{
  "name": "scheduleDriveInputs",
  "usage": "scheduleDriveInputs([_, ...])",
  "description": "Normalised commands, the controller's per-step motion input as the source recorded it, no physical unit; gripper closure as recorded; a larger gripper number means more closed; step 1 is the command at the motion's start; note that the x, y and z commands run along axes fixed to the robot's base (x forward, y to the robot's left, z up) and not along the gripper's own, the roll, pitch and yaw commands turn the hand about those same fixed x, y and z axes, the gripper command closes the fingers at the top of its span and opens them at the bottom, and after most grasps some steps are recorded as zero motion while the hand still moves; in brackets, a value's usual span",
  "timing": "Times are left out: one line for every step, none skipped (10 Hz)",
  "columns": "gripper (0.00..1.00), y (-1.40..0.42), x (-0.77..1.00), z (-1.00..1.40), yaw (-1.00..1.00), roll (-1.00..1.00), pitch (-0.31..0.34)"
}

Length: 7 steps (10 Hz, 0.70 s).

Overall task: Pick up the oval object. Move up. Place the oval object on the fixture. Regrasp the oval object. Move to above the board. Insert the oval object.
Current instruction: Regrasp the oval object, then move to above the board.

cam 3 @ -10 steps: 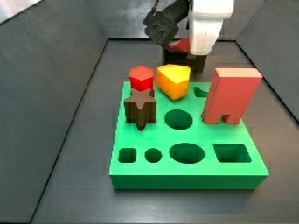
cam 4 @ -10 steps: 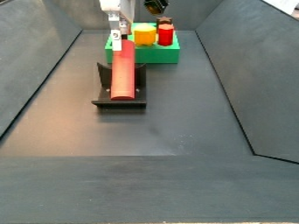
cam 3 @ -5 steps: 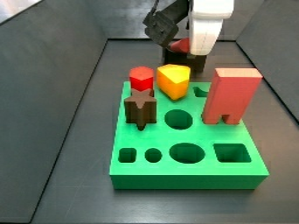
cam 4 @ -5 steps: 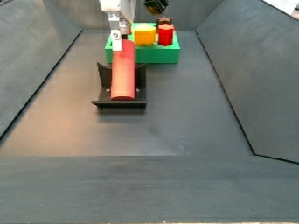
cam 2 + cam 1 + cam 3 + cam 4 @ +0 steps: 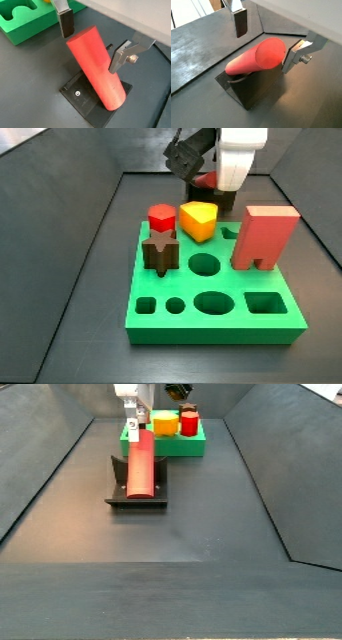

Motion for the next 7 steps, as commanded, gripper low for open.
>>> scheduleDriveInputs([0.00, -0.01, 0.08, 0.01, 0.04, -0.02, 0.212])
scheduleDriveInputs([0.00, -0.01, 0.08, 0.01, 0.04, -0.02, 0.212])
scheduleDriveInputs([0.00, -0.01, 0.08, 0.01, 0.04, -0.02, 0.212])
scheduleDriveInputs([0.00, -0.01, 0.08, 0.01, 0.04, -0.02, 0.212])
scheduleDriveInputs([0.00, -0.01, 0.08, 0.01, 0.04, -0.02, 0.212])
scheduleDriveInputs([1.00, 0.50, 0.00, 0.17, 0.00, 0.00, 0.000])
scheduleDriveInputs([1.00, 0.06, -0.27, 1.00, 0.15, -0.11, -0.006])
